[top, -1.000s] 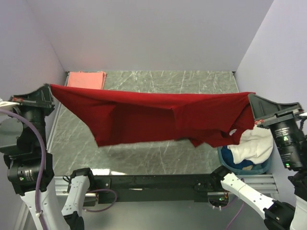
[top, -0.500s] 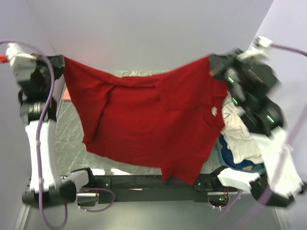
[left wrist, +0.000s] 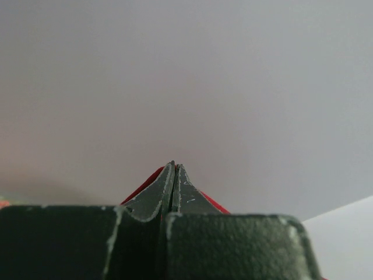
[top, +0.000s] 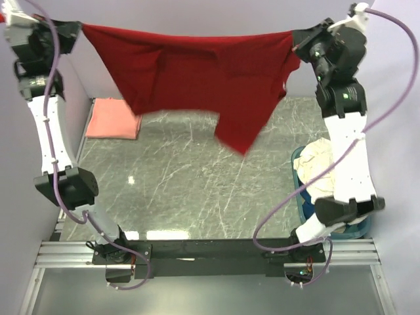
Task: Fold and stack the t-shirts
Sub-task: Flatten the tshirt out
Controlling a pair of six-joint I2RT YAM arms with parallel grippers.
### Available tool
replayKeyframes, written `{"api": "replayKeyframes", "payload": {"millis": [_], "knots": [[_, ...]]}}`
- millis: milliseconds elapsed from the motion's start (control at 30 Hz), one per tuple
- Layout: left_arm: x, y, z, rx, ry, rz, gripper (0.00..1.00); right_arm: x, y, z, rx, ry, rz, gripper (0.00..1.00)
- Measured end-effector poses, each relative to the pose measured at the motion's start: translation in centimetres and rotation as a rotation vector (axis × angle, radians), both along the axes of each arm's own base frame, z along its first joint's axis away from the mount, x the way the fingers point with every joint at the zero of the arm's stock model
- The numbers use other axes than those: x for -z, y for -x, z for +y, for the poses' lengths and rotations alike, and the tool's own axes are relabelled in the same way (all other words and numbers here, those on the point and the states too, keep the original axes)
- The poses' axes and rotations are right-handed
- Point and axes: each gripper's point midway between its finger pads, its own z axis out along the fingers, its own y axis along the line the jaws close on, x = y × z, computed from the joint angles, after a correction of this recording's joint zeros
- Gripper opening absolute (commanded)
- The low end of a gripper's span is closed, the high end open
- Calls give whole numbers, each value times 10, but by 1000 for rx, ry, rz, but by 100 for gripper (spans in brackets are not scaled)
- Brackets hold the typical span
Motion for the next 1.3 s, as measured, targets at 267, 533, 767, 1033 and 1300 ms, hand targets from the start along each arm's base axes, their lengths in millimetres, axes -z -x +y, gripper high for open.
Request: {"api": "replayKeyframes", "payload": {"millis": [267, 533, 767, 1033, 1300], "knots": [[27, 43, 11, 28, 42, 33, 1, 38, 64, 4, -79, -66, 5, 0], [269, 84, -15, -7, 199, 489, 10, 278, 67, 18, -120, -98, 453, 0], [442, 150, -40, -68, 279, 868, 47, 460, 101, 17, -104, -76, 925, 0], [447, 184, -28, -251, 223, 843, 59, 461, 103, 18, -116, -82, 897, 0], [451, 187, -10, -380, 214, 849, 55, 460, 105, 17, -117, -79, 882, 0]]}}
